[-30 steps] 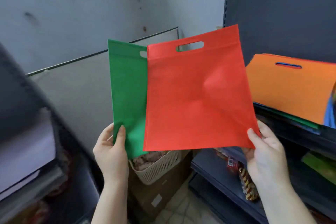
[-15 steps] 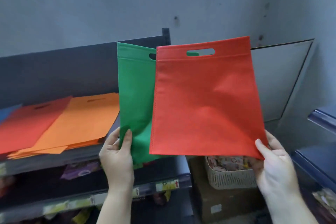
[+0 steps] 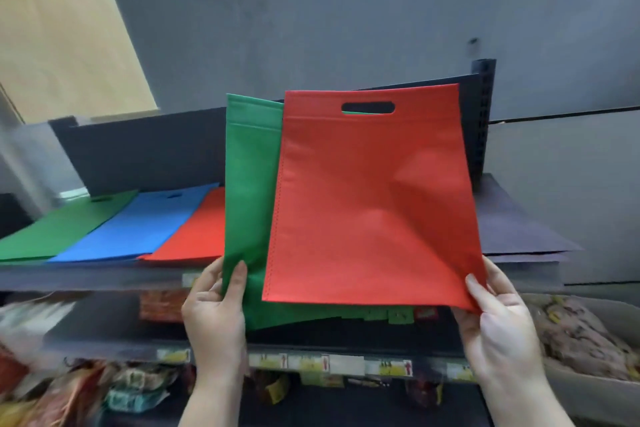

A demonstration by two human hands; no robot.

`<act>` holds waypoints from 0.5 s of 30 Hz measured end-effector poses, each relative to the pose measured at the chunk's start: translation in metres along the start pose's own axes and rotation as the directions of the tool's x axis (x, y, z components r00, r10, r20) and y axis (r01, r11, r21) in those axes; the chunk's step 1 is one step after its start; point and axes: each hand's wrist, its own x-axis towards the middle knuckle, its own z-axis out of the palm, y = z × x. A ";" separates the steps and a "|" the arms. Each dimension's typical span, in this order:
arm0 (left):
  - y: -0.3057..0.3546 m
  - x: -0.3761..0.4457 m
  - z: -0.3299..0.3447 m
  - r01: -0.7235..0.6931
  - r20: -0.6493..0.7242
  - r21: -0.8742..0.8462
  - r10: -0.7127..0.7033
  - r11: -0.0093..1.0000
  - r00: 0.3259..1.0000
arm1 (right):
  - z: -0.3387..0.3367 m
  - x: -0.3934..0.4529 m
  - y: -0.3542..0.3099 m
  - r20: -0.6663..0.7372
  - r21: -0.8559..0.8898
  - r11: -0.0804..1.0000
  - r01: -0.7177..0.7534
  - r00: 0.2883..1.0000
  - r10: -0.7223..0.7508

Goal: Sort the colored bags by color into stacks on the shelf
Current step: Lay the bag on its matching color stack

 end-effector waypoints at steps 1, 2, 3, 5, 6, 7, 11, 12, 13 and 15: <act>0.001 0.012 -0.015 -0.002 -0.016 0.006 0.002 1.000 1.000 | 0.005 -0.001 0.011 -0.021 -0.013 1.000 -0.007 1.000 0.007; 0.001 0.022 -0.029 -0.001 -0.027 0.012 0.002 1.000 1.000 | 0.013 -0.002 0.022 -0.039 -0.048 0.999 -0.007 0.999 0.005; 0.003 0.032 -0.042 -0.010 -0.035 0.032 0.011 0.999 0.999 | 0.024 -0.006 0.032 -0.032 -0.057 0.998 -0.016 0.999 0.014; 0.003 0.052 -0.066 -0.012 -0.048 0.028 0.014 1.000 0.999 | 0.041 -0.010 0.052 0.008 -0.025 0.999 -0.043 0.999 0.044; 0.003 0.061 -0.076 -0.013 -0.052 0.015 0.013 1.000 0.999 | 0.048 -0.011 0.061 0.008 -0.039 0.998 -0.046 0.999 0.046; 0.002 0.069 -0.085 -0.019 -0.056 0.015 0.020 1.000 0.998 | 0.058 -0.014 0.067 0.005 -0.044 0.998 -0.048 0.999 0.049; 0.002 0.100 -0.109 -0.028 -0.074 0.012 0.029 1.000 0.997 | 0.082 -0.015 0.094 0.047 -0.060 0.996 -0.064 0.997 0.067; 0.001 0.106 -0.114 -0.030 -0.078 0.015 0.031 0.999 0.996 | 0.086 -0.014 0.099 0.056 -0.061 0.996 -0.069 0.996 0.073; 0.000 0.110 -0.116 -0.031 -0.084 0.019 0.032 0.999 0.996 | 0.089 -0.014 0.101 0.058 -0.053 0.996 -0.077 0.995 0.080; -0.003 0.121 -0.124 -0.025 -0.120 0.006 0.026 1.000 0.992 | 0.099 -0.010 0.110 0.063 -0.053 0.994 -0.092 0.993 0.096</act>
